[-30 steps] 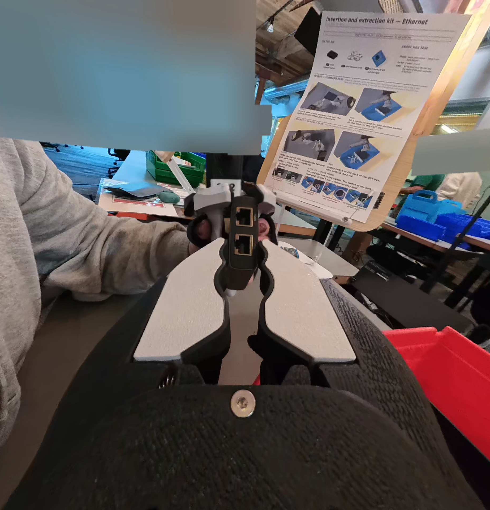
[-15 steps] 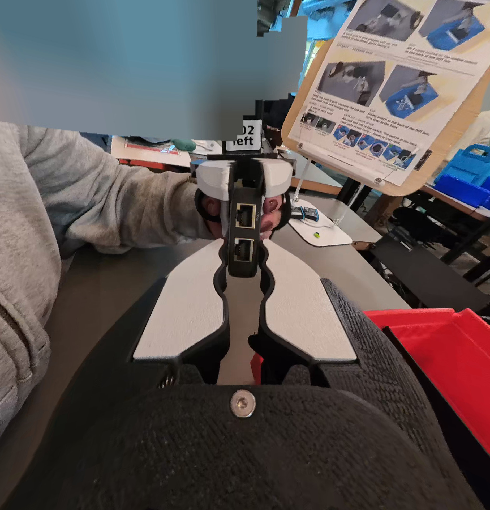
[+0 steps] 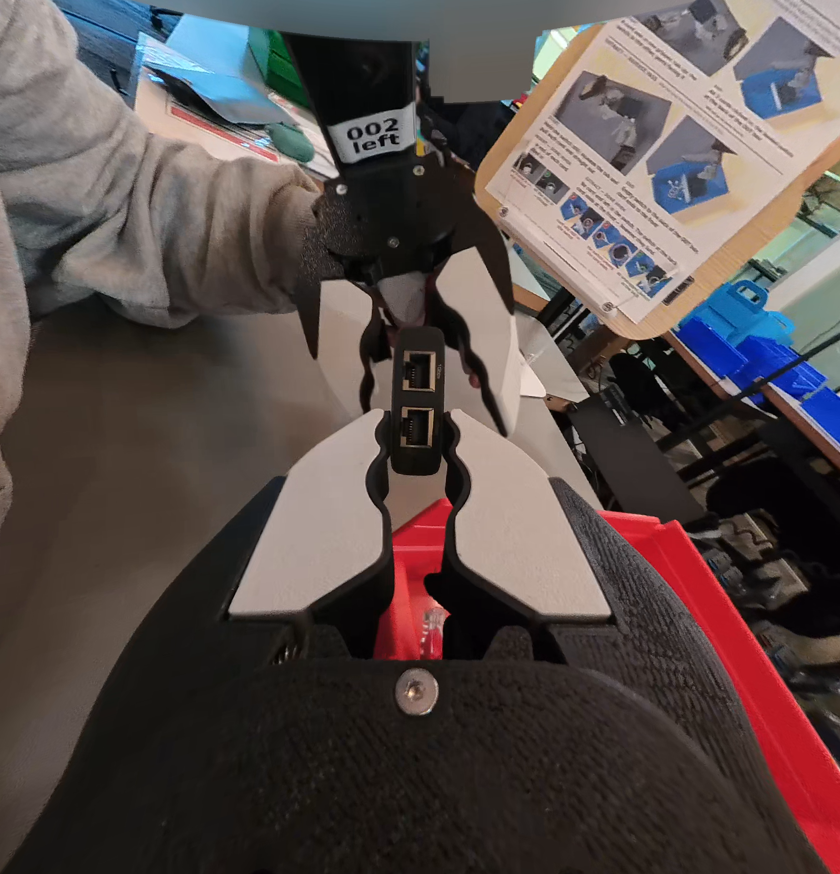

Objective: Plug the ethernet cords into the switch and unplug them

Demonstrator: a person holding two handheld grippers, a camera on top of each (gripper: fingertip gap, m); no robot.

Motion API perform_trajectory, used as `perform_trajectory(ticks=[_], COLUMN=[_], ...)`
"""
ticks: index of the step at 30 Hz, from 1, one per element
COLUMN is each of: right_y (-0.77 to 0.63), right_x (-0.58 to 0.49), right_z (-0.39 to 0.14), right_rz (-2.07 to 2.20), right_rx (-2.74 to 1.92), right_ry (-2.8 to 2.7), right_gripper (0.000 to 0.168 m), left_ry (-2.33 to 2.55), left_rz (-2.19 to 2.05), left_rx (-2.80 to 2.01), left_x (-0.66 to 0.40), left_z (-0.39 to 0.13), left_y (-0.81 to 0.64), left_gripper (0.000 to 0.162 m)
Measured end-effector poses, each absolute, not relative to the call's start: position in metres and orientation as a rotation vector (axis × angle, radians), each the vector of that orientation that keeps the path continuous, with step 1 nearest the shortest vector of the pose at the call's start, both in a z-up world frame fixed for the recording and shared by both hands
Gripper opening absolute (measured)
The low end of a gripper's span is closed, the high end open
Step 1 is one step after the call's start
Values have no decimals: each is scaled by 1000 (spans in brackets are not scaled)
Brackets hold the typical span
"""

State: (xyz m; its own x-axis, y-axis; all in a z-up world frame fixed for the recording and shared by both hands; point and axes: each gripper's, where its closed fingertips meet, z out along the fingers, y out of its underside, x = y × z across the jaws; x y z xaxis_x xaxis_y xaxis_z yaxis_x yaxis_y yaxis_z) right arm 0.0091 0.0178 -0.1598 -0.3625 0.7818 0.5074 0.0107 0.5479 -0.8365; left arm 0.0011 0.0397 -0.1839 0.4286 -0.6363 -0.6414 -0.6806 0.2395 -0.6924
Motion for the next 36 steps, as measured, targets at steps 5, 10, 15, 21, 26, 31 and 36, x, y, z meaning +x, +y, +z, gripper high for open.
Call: perform_trajectory(ticks=[5,10,15,21,26,31,36], right_y=[10,9,39,133,143,144,139], right_x=[10,11,15,24,11,-6,-10], right_z=[-163,-166,-159,-182,-240,-256,-271], right_rz=[961,913,896,794,745,663,645], right_rx=[-620,-593,-714,-1198,-1666,-1696,-1828], right_ry=[-1789,-1813,-1769,-1746,-1900,-2031,-2175], right_gripper=[18,18,24,25,23,24,29], left_ry=[1327,1355,1231,803,517,551,552], left_rz=[98,29,152,294,345,425,404], left_rx=[-1394,-1389,-1408,-1394,-1422,-1370,-1406], left_x=[8,14,-4,-79,-115,-112,-116], left_z=[-191,-191,-191,-180,-210,-206,-216], left_y=[37,31,53,85,100,96,100], left_gripper=[36,22,21,21,21,21,21])
